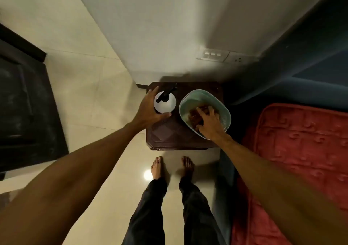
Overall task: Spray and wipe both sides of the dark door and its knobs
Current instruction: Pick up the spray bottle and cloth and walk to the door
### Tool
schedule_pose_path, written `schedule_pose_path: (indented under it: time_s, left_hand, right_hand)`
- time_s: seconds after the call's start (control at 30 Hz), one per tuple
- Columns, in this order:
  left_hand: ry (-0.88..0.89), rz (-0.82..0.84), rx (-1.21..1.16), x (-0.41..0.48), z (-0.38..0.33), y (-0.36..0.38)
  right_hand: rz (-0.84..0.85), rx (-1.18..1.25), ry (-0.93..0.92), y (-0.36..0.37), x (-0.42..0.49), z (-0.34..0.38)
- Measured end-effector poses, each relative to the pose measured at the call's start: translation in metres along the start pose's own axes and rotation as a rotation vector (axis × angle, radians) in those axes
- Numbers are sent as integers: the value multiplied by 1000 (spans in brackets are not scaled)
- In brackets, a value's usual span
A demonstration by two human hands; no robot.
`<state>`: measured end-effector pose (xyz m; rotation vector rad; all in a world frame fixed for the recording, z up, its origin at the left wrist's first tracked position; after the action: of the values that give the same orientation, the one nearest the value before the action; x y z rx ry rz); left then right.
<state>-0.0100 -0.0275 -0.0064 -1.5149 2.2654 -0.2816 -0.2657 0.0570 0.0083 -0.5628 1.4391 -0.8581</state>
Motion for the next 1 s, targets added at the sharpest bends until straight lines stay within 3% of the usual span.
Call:
schedule_pose_path:
  time_s: [0.13,0.33,0.7,0.9,1.0]
  left_hand:
    - [4,17,-198,17,-13,19]
    - [8,-101,-303,28,-3,33]
    - [-25,-420,-363,-33,-56,8]
    - [-71,-489,-522,-99,-90,-7]
    - [-74,-635,-549,-145,-108,-22]
  right_hand:
    - [28,-66,51,25,22,5]
    - [-157,-57,80,39,41,2]
    - [-495,323,79,-23,-10,2]
    - [-587,537,-138,-79,-65,36]
    - [-581,593,-247,-95,-95,58]
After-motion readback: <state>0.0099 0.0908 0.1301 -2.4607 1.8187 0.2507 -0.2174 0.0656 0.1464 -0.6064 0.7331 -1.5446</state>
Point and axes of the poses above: each hand's wrist, its own x-axis towards the middle knuckle, its own y-axis out of the palm, z = x × y, the point moved 3 cm from there along x, towards the middle knuckle, and after that the axes turned 14 degrees about -x, right-handed, at the moved point
